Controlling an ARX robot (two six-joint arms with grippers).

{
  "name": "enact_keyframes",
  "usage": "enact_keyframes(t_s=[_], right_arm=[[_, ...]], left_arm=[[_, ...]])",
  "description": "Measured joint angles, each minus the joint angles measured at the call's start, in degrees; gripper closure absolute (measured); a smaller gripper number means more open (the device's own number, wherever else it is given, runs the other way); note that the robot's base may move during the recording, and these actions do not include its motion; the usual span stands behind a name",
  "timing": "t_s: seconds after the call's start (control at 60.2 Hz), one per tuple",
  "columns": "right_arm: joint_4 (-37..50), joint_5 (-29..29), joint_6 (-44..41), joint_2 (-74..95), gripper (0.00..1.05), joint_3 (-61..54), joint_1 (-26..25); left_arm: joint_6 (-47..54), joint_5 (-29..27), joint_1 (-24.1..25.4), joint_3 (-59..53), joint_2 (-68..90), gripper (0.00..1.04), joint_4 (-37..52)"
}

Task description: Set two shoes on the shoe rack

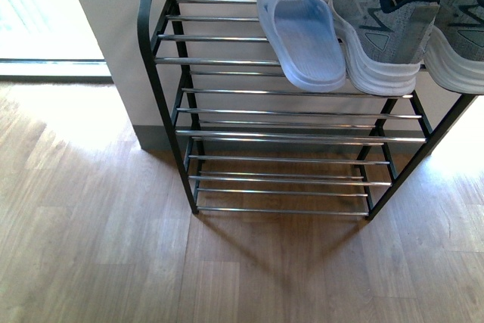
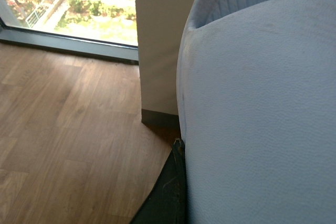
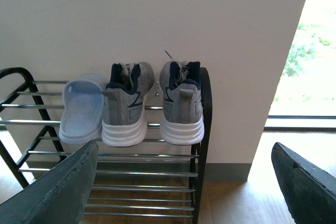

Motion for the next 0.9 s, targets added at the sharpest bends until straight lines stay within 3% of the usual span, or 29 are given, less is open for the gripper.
enact_keyframes(t_s=[0.332, 0.897], right_arm=[[0.0, -0.02, 0.0, 0.0, 0.09, 0.0, 0.0], [0.0, 0.0, 0.0, 0.0, 0.09, 0.02, -0.02]], left_arm=[[0.11, -3.52, -6.16, 37.4, 42.16, 1.03, -6.32], [6.23, -8.04, -7.65, 69.29, 66.4, 1.03, -19.85]])
